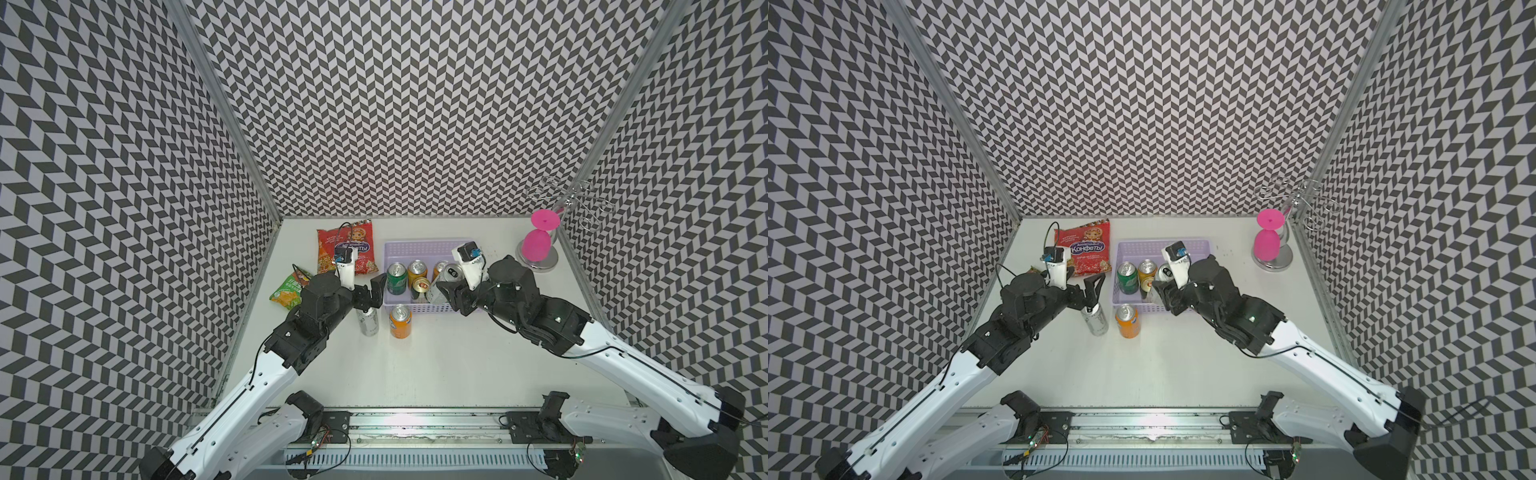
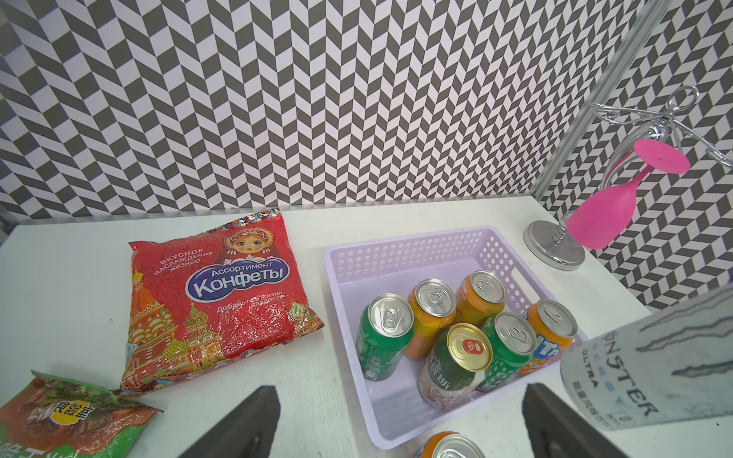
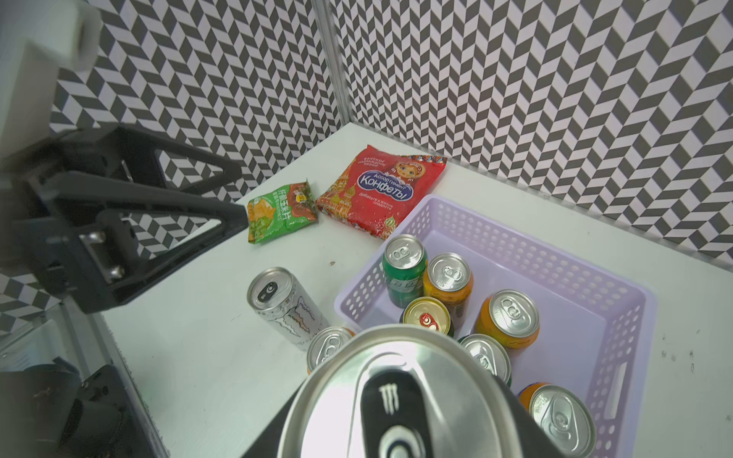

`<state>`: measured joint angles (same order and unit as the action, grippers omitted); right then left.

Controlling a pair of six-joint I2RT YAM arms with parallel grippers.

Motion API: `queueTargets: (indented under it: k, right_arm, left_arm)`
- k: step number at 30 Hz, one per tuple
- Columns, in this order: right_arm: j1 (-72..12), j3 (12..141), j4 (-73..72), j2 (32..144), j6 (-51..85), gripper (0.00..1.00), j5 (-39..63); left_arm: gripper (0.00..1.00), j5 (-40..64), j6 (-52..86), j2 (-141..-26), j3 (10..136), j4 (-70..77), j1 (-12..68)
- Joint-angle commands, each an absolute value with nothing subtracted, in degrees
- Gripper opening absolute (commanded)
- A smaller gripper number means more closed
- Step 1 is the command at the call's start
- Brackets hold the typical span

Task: Take out the drinks from the basket
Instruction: Place the drink at the center of the board.

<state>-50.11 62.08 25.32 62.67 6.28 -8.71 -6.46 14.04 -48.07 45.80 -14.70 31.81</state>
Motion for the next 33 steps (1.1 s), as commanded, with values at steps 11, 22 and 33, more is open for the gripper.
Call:
queueTargets:
  k: [11, 22, 33]
  right_arm:
    - [-55.04, 50.25, 10.71, 60.11, 11.6, 0.45, -14.93]
    - [-55.09, 47.17, 7.54, 66.34, 14.9, 0.45, -15.72]
    - [-55.11, 45.72, 3.75, 71.89, 15.62, 0.45, -16.59]
  left_arm:
    - [0.99, -7.97, 13.12, -48.35, 46.76, -15.23, 31.46]
    - [0.99, -9.15, 12.77, -48.21, 46.71, -15.58, 31.46]
    - [0.99, -9.66, 12.59, -48.25, 46.6, -15.55, 31.46]
